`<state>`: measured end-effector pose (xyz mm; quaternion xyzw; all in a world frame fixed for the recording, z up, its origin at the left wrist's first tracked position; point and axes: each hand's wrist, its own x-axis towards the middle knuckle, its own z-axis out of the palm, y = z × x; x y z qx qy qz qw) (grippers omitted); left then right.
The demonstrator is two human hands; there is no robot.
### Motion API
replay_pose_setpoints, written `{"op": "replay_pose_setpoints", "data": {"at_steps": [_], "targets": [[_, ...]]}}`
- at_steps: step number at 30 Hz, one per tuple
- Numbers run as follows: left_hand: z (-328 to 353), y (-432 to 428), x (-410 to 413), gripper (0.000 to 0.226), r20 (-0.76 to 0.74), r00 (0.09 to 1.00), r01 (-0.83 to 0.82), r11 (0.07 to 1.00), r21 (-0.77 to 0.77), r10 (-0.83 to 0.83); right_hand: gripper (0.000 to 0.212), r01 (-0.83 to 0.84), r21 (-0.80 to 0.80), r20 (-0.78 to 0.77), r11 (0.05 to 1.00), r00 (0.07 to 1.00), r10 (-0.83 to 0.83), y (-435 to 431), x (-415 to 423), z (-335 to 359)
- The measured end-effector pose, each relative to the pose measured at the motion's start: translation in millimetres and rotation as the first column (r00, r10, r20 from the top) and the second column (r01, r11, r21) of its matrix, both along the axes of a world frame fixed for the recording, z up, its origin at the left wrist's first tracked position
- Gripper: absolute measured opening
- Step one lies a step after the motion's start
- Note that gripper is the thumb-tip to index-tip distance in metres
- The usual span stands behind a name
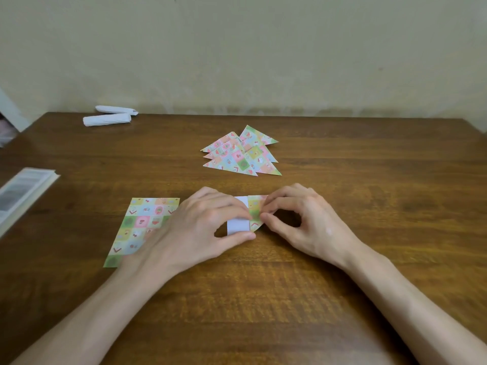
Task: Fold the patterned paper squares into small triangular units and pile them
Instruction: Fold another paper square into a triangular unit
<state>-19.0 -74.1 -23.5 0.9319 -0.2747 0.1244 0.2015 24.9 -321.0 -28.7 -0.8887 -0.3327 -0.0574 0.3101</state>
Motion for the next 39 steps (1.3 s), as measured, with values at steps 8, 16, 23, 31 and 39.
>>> {"op": "replay_pose_setpoints", "data": {"at_steps": [8, 16, 23, 31, 39], "targets": [[7.8, 11.9, -1.8, 0.043, 0.023, 0.998, 0.05, 0.996, 0.069, -0.052, 0.021, 0.036, 0.002, -0.029, 0.999, 0.999, -0.036, -4.1, 3.1, -1.4], [7.6, 5.3, -4.0, 0.037, -0.006, 0.997, 0.073, 0.995, 0.067, -0.073, 0.026, 0.056, 0.034, -0.066, 0.998, 0.996, -0.054, 0.6, 1.6, 0.1], [3.4, 8.8, -0.8, 0.064, -0.099, 0.995, 0.021, 0.998, 0.064, -0.014, 0.065, 0.081, -0.057, -0.04, 0.995, 0.996, -0.083, 7.9, -3.5, -0.9], [-1.7, 9.2, 0.1, 0.06, -0.108, 0.994, 0.014, 1.0, 0.021, -0.012, 0.081, 0.131, -0.09, -0.015, 0.987, 0.991, -0.133, 14.8, -9.0, -4.3], [-5.5, 7.5, 4.5, 0.031, -0.038, 0.998, 0.056, 0.998, -0.006, -0.056, 0.06, 0.138, -0.033, -0.039, 0.99, 0.99, -0.139, 15.8, -7.8, -6.3]]}}
